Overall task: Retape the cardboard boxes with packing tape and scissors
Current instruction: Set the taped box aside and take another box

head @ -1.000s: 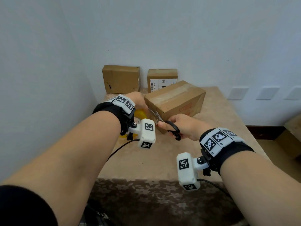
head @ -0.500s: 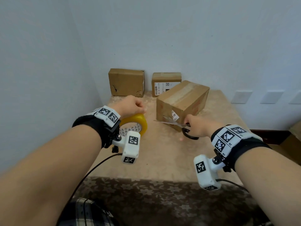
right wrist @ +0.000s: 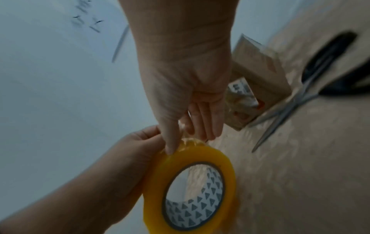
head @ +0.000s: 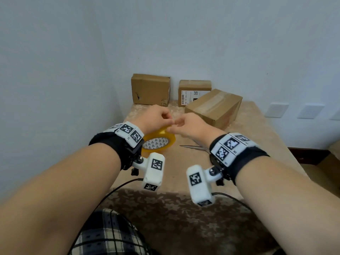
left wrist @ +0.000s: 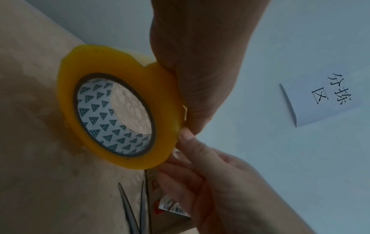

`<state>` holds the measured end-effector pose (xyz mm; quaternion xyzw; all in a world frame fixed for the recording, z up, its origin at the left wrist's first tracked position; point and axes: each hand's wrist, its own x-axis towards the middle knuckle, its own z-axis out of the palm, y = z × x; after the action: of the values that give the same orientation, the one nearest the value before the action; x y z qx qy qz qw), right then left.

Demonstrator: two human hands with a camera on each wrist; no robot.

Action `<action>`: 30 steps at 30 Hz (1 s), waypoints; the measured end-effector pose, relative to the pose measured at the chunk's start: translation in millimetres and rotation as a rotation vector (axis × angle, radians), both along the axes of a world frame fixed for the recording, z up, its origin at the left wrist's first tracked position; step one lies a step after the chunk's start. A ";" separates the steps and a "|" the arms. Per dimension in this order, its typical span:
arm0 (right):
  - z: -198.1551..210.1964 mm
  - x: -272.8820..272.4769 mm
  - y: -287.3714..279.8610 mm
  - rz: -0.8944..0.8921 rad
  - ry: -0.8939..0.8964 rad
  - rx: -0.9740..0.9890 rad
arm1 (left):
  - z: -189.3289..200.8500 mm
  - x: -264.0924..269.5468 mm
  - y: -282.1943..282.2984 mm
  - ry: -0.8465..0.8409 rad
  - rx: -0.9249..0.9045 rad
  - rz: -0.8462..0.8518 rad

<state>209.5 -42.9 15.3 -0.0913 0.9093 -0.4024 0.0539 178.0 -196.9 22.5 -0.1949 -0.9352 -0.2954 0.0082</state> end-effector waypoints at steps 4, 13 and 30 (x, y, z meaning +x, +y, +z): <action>-8.0 -6.1 -16.2 -0.118 -0.006 -0.160 | 0.2 -0.1 -9.7 -0.035 0.145 0.003; -9.4 -12.6 -16.0 -0.230 0.048 -0.173 | 3.1 7.3 -13.1 -0.156 -0.131 0.055; -8.3 -5.2 15.3 -0.021 0.383 -0.105 | -10.8 11.2 5.0 -0.125 0.062 0.041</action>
<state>204.2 -27.7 7.0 -0.1594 0.8817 -0.4250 -0.1288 189.2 -191.9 11.7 -0.1565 -0.9281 -0.3357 -0.0383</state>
